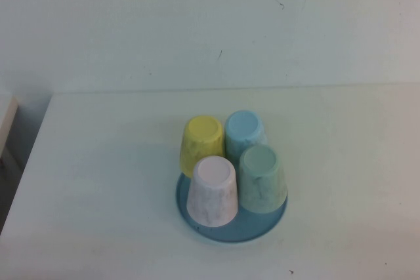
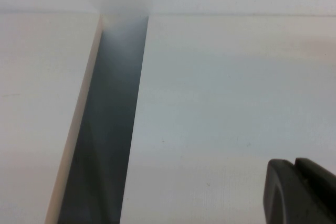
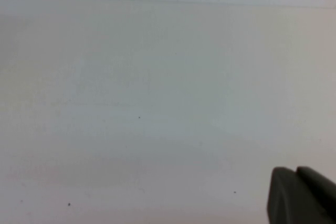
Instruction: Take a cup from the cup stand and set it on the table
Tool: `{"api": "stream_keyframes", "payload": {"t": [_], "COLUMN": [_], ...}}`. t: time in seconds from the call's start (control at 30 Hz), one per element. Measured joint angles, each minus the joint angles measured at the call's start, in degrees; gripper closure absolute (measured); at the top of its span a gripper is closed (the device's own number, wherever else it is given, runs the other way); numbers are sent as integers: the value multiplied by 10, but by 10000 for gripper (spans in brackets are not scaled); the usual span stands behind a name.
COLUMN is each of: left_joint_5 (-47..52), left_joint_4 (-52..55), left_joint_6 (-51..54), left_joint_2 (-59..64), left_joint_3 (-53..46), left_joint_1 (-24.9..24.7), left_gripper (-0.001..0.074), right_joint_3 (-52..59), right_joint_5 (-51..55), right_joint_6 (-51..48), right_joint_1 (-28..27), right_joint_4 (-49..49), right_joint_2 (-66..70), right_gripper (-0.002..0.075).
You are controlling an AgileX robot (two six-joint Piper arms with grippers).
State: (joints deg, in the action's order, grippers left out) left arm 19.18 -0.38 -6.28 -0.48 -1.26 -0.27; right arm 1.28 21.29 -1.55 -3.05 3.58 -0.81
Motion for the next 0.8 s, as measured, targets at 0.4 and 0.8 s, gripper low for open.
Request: {"api": "stream_keyframes", "payload": {"t": [0.4,0.8], "left_joint_5": [-1,-354], "left_joint_4": [4,4], "left_joint_6": [0,0], "left_joint_2": [0,0], "left_joint_3": [0,-4], "left_joint_1": [0,0], "left_gripper": [738,738], "right_joint_3": [0,3], "right_joint_5": [-2,-365], "right_joint_6": [0,0], "right_joint_1": [0,0], "right_joint_4": [39,45], "right_joint_2": [0,0], "right_gripper": [729,729]}}
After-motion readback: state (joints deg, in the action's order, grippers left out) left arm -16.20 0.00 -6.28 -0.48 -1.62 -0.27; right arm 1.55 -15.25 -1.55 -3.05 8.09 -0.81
